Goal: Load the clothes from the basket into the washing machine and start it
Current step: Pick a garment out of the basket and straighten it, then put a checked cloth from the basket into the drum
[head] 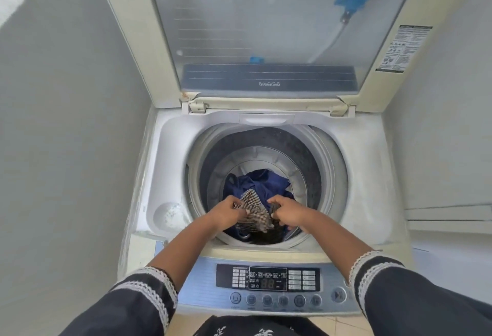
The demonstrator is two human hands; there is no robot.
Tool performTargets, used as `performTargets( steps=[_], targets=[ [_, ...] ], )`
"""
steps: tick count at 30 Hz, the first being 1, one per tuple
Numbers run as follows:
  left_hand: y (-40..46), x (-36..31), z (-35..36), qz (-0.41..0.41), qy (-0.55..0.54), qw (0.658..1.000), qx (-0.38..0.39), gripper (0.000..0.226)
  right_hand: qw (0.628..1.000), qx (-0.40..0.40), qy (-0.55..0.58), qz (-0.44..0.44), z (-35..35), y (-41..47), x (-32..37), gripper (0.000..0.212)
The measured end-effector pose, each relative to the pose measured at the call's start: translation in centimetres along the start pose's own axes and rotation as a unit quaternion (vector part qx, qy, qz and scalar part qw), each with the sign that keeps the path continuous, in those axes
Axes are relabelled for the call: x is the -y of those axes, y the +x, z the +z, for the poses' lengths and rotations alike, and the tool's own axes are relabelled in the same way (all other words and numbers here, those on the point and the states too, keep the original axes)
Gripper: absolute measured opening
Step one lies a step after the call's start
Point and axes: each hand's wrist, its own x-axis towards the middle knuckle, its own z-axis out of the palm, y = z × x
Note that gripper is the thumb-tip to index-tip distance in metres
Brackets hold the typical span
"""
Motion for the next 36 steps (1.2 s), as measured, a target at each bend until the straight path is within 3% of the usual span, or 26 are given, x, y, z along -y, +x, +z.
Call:
performTargets(
  steps=[6,16,20,27,36],
  targets=[
    [-1.3,-1.1,-0.7,0.057,-0.052,0.995,-0.062,0.036,0.998,-0.063,0.008,-0.012,-0.3,-0.6,-0.4,0.038],
    [-7.5,-1.8,1.5,0.167,-0.132,0.975,-0.059,0.025,0.969,-0.214,-0.004,-0.126,0.3,-9.1,-0.9,0.032],
    [-11.7,-1.4,3.3,0.222,-0.206,0.952,-0.041,0.015,0.943,-0.284,0.011,-0.17,2.8,-14.2,-2.6,0.03],
    [-18.2,0.9,6.4,0.294,-0.226,0.928,0.022,0.022,0.849,-0.459,0.11,-0.236,9.2,-21.2,-6.5,0.025],
    [-22.3,5.6,14.5,0.294,-0.145,0.936,0.128,0.019,0.81,-0.523,0.187,-0.189,19.1,-27.9,-17.0,0.027]
  ],
)
